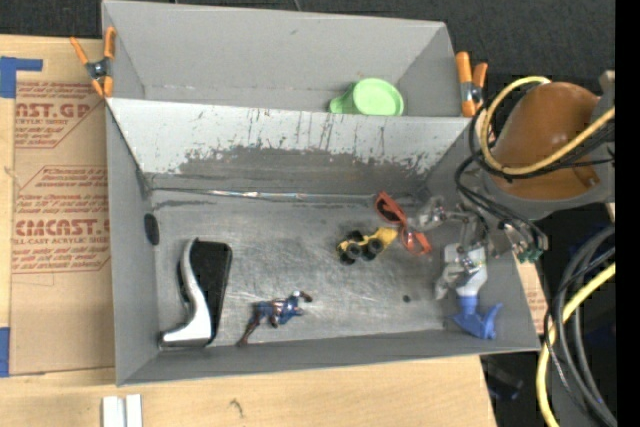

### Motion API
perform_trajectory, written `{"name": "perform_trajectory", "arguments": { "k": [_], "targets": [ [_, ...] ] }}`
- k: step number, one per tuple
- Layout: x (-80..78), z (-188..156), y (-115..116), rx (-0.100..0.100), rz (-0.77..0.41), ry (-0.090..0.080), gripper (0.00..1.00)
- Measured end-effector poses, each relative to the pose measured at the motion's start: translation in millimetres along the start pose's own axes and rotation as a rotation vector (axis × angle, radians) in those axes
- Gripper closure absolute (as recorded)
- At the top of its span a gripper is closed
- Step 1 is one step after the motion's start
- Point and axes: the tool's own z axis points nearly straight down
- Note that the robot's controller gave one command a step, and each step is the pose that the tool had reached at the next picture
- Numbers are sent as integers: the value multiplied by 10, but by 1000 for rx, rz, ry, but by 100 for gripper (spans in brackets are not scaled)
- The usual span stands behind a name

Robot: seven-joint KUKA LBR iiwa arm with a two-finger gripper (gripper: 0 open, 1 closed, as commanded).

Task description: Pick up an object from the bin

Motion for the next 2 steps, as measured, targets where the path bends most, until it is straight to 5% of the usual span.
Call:
{"name": "perform_trajectory", "arguments": {
  "k": [1,2],
  "targets": [
    [41,15,-41,6,0,8,100],
    [20,6,-13,1,1,4,0]
  ]
}}
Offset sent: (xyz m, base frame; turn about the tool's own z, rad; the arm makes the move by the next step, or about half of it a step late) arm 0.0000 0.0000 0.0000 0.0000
